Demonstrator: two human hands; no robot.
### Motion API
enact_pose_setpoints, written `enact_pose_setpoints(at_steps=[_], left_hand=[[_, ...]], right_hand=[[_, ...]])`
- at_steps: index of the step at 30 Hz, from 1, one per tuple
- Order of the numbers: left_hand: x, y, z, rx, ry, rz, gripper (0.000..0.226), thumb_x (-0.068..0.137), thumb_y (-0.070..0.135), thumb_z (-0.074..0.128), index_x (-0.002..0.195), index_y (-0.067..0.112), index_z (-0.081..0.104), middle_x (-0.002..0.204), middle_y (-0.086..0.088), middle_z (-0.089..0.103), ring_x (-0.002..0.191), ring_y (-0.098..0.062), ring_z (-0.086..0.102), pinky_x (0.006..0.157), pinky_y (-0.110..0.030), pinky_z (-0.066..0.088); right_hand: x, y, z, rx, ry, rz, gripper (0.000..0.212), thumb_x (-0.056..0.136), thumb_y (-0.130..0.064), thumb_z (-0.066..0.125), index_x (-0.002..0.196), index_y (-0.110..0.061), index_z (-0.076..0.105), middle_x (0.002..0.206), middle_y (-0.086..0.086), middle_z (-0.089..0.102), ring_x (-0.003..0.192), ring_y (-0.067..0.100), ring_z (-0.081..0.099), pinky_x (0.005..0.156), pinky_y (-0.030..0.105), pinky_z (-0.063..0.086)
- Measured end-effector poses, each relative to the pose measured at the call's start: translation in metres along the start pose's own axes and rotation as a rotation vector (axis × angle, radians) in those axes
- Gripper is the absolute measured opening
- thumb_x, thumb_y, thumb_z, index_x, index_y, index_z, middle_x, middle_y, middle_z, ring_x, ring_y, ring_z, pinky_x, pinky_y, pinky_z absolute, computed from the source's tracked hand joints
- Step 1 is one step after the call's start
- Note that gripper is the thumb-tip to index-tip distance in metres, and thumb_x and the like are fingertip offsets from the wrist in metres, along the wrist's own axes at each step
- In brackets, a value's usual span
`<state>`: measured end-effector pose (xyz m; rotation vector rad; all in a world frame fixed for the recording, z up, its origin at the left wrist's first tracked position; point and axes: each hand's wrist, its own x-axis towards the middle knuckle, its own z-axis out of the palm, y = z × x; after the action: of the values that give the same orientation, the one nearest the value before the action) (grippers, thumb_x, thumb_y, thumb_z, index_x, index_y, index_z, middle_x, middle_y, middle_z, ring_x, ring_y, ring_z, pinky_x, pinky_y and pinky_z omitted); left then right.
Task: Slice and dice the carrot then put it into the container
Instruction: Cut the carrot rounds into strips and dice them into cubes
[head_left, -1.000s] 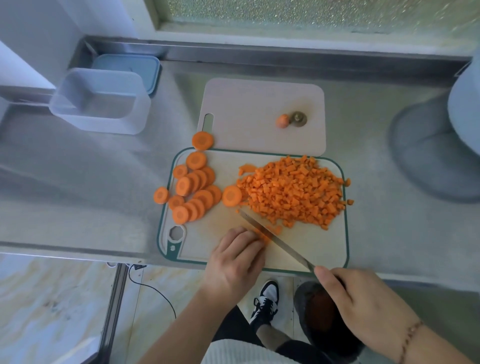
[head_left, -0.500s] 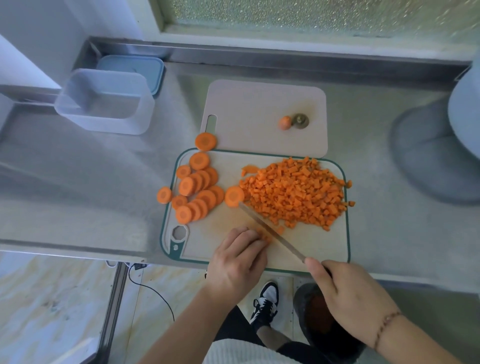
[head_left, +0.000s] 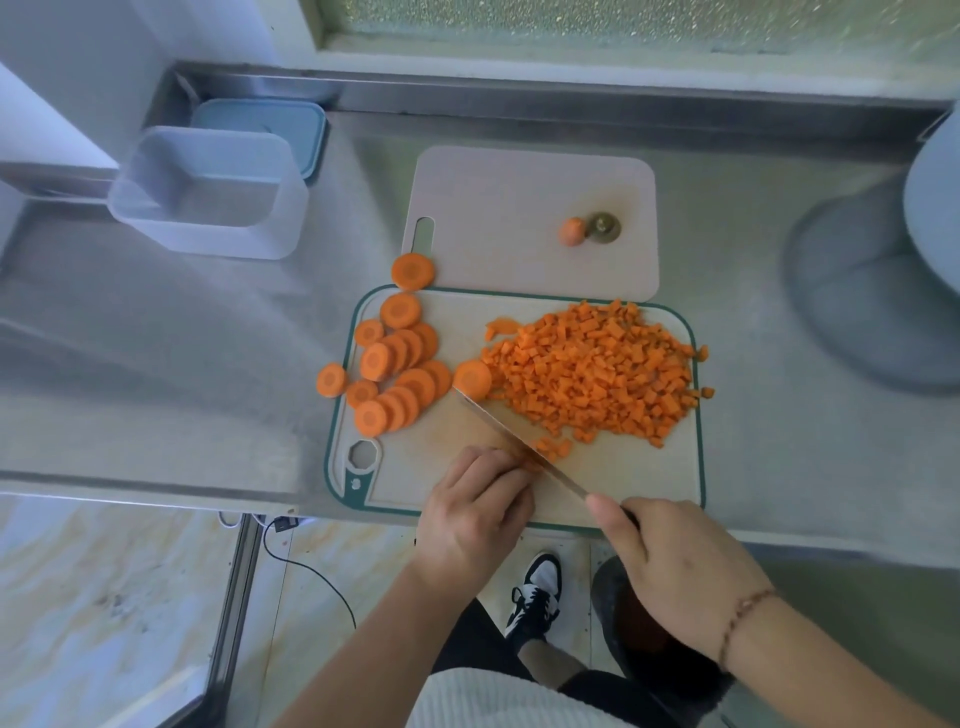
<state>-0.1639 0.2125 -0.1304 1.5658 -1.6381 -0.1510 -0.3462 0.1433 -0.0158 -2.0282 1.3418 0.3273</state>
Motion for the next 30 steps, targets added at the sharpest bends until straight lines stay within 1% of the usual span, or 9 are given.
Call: enact_pose_setpoints(at_steps=[4,6,9,13,17,19,22,27,30], left_hand=[[-0.003,0.002,-0.002,0.026,0.053,-0.003,0.003,0.084,0.001,0.078,0.085,0.000,0.076,0.092,-0.011,0.069,0.094,-0.027,0.062,0.086,-0.036,0.053],[-0.003,0.003,-0.003,0.022,0.068,-0.002,0.003,0.082,0.000,0.078,0.084,0.000,0.076,0.092,-0.010,0.070,0.095,-0.025,0.062,0.087,-0.037,0.054],[0.000,0.003,-0.004,0.011,0.050,0.001,0.004,0.081,-0.003,0.077,0.083,-0.001,0.075,0.091,-0.010,0.071,0.095,-0.024,0.062,0.087,-0.037,0.056],[0.000,0.001,-0.002,-0.017,0.035,-0.013,0.002,0.085,-0.001,0.077,0.087,-0.001,0.076,0.096,-0.009,0.072,0.097,-0.025,0.065,0.085,-0.037,0.057],[0.000,0.002,-0.004,-0.019,0.018,-0.014,0.004,0.085,-0.002,0.078,0.087,0.000,0.075,0.096,-0.009,0.070,0.094,-0.027,0.065,0.081,-0.039,0.056],[0.001,0.004,-0.007,-0.022,0.024,-0.008,0.004,0.084,-0.002,0.078,0.086,0.000,0.075,0.094,-0.009,0.069,0.090,-0.028,0.063,0.080,-0.038,0.055],[-0.001,0.004,-0.010,0.004,0.053,-0.028,0.005,0.082,-0.001,0.079,0.084,0.001,0.076,0.093,-0.011,0.068,0.089,-0.028,0.062,0.085,-0.036,0.053],[-0.006,-0.001,-0.007,0.001,0.038,-0.026,0.001,0.084,0.000,0.077,0.084,0.001,0.076,0.092,-0.008,0.070,0.089,-0.025,0.063,0.078,-0.040,0.055],[-0.007,-0.005,-0.006,-0.009,0.028,-0.008,0.002,0.088,0.002,0.076,0.086,0.001,0.076,0.096,-0.008,0.072,0.091,-0.025,0.066,0.080,-0.041,0.056]], right_hand=[[-0.013,0.009,-0.006,0.057,0.014,-0.004,0.068,0.084,-0.071,0.011,0.059,-0.020,0.048,0.049,0.002,0.048,0.048,0.015,0.050,0.052,0.032,0.044],[-0.020,0.009,-0.005,0.046,-0.006,-0.006,0.068,0.083,-0.072,0.010,0.060,-0.021,0.050,0.052,0.002,0.053,0.053,0.014,0.054,0.055,0.030,0.045],[-0.022,0.007,-0.004,0.008,-0.033,0.017,0.071,0.080,-0.073,0.005,0.068,-0.023,0.056,0.060,-0.001,0.059,0.060,0.009,0.058,0.060,0.027,0.049],[-0.013,-0.002,0.003,-0.092,-0.059,0.038,0.070,0.082,-0.072,0.001,0.071,-0.026,0.053,0.064,-0.002,0.059,0.061,0.008,0.058,0.065,0.032,0.054],[-0.003,0.001,0.006,0.019,-0.023,-0.002,0.073,0.083,-0.073,0.006,0.064,-0.018,0.050,0.054,0.000,0.051,0.051,0.015,0.053,0.060,0.038,0.053],[-0.005,0.006,0.002,0.090,-0.004,0.003,0.071,0.084,-0.072,0.011,0.060,-0.017,0.049,0.050,0.002,0.048,0.049,0.016,0.051,0.058,0.038,0.051],[-0.014,0.008,-0.002,0.112,0.005,-0.001,0.068,0.084,-0.071,0.014,0.057,-0.018,0.047,0.047,0.000,0.045,0.047,0.015,0.049,0.055,0.035,0.046],[-0.018,0.000,0.001,0.036,-0.046,0.006,0.068,0.081,-0.073,0.008,0.059,-0.021,0.046,0.051,0.001,0.048,0.053,0.017,0.053,0.060,0.035,0.049],[-0.013,-0.007,0.006,-0.005,-0.070,0.025,0.071,0.081,-0.073,0.004,0.064,-0.022,0.051,0.055,-0.001,0.053,0.054,0.014,0.054,0.063,0.036,0.052]])
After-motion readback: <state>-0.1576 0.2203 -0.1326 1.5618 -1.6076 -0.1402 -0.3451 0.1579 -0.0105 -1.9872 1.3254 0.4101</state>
